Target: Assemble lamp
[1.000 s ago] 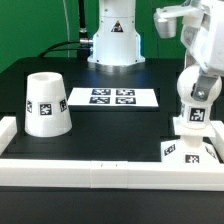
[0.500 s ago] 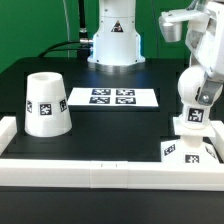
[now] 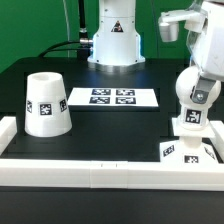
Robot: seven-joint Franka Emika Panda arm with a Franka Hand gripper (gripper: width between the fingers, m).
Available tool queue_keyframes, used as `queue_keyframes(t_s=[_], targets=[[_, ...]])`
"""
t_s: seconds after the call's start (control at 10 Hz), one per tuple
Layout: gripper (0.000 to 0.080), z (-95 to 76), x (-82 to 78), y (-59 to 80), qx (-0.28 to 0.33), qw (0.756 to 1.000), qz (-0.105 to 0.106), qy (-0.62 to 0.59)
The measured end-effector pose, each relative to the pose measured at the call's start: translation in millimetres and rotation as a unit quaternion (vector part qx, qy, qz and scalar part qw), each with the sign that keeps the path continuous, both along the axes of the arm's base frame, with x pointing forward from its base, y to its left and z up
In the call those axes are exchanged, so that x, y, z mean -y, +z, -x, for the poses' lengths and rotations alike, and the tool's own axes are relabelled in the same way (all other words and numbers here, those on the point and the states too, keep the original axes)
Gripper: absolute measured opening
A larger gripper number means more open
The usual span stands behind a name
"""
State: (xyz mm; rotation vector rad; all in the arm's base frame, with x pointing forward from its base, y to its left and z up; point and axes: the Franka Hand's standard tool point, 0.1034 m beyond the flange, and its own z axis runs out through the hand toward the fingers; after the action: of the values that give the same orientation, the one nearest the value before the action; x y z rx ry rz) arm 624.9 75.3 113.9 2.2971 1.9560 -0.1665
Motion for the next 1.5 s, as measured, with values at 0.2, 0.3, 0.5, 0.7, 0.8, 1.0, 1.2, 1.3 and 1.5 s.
queue_keyframes(t_s=[0.2, 0.3, 0.5, 0.7, 0.8, 1.0, 1.2, 1.3, 1.5], targets=[[0.0576, 0.3, 11.3, 0.0, 0.011, 0.994, 0.000, -0.105], [0.0577, 0.9, 13.4, -0.5, 0.015, 0.991, 0.000, -0.133], [0.0577, -0.4, 17.2, -1.0, 0.029, 0.973, -0.010, -0.228], [0.0577, -2.6, 19.9, -1.2, 0.042, 0.956, -0.017, -0.289], [0.0577, -2.5, 19.3, -1.2, 0.046, 0.948, -0.017, -0.315], [0.0577, -2.5, 18.3, -1.0, 0.054, 0.926, -0.016, -0.373], [0.0577, -2.5, 17.4, -1.0, 0.061, 0.903, -0.016, -0.425], [0.0577, -2.6, 16.9, -0.9, 0.067, 0.882, -0.016, -0.466], [0.0577, -2.4, 17.8, -1.1, 0.070, 0.835, -0.024, -0.545]])
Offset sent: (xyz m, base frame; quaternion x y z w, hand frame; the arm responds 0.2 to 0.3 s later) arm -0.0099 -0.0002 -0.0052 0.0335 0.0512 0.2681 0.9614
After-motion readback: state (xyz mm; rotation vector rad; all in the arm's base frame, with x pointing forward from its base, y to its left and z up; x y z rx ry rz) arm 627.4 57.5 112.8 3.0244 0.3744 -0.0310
